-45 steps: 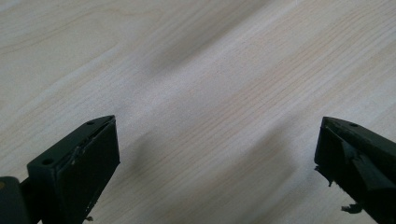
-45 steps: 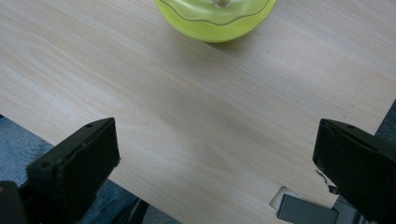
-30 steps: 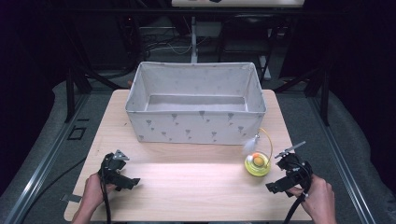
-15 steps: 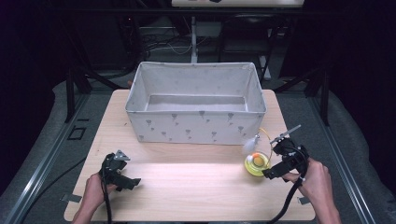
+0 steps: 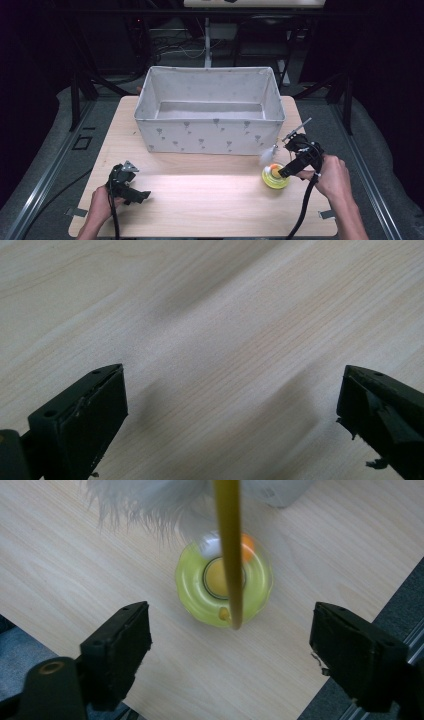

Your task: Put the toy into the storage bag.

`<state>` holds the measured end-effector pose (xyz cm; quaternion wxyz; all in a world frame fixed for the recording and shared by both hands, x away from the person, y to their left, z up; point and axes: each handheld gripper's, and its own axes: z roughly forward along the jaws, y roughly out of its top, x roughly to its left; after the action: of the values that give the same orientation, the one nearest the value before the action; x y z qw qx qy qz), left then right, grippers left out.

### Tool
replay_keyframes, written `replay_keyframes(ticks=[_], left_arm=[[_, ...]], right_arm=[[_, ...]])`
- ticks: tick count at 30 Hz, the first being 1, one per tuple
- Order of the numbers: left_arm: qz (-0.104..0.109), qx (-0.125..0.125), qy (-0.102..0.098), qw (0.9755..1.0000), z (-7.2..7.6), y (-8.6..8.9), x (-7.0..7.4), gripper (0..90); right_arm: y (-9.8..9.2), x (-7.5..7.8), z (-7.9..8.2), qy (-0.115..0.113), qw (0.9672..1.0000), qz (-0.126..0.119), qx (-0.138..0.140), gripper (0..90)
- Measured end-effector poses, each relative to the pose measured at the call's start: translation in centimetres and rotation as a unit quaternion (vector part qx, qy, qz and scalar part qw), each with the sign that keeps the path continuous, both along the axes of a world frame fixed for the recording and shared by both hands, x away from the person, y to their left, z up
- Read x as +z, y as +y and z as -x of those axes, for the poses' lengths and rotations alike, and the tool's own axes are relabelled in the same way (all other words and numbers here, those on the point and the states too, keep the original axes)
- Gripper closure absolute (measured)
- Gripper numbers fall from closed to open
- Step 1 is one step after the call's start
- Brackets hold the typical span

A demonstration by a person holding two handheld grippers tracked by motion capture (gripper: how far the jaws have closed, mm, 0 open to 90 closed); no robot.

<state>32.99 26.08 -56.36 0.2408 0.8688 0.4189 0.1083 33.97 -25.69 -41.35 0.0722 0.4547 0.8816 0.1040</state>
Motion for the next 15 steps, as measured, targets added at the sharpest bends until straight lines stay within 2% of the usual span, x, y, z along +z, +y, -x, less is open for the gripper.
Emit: replay_keyframes(ticks=[1, 3, 5, 6, 8, 9, 10, 12, 15], left_arm=[[0.0, -0.001, 0.0, 1.0, 0.0, 0.0, 0.0, 0.0], [0.0, 0.0, 0.0, 1.0, 0.0, 0.0, 0.0, 0.0], [0.0, -0.002, 0.001, 1.0, 0.0, 0.0, 0.0, 0.0], [0.0, -0.002, 0.001, 1.0, 0.0, 0.0, 0.0, 0.0], [0.0, -0.002, 0.001, 1.0, 0.0, 0.0, 0.0, 0.0], [0.0, -0.002, 0.001, 1.0, 0.0, 0.0, 0.0, 0.0], [0.001, -0.001, 0.002, 1.0, 0.0, 0.0, 0.0, 0.0], [0.001, -0.002, 0.003, 1.0, 0.0, 0.0, 0.0, 0.0], [0.0, -0.002, 0.002, 1.0, 0.0, 0.0, 0.0, 0.0]], right_arm=[[0.1, 0.2, -0.1, -0.004, 1.0, -0.003, -0.003, 27.3], [0.2, 0.3, -0.1, -0.011, 0.9999, -0.004, -0.005, 30.2], [0.3, 1.0, -0.3, -0.009, 1.0, 0.0, 0.004, 41.0], [0.4, 1.1, -0.3, -0.015, 0.9999, -0.003, 0.002, 44.9], [0.5, 1.7, -0.4, -0.015, 0.9998, 0.003, 0.01, 51.7], [0.5, 1.7, -0.4, -0.015, 0.9998, 0.003, 0.01, 51.7], [0.7, 2.1, -0.4, -0.015, 0.9998, 0.007, 0.012, 57.7], [0.8, 2.2, -0.5, -0.016, 0.9998, 0.008, 0.012, 59.7], [1.1, 2.4, -0.5, -0.011, 0.9996, 0.018, 0.018, 70.2]])
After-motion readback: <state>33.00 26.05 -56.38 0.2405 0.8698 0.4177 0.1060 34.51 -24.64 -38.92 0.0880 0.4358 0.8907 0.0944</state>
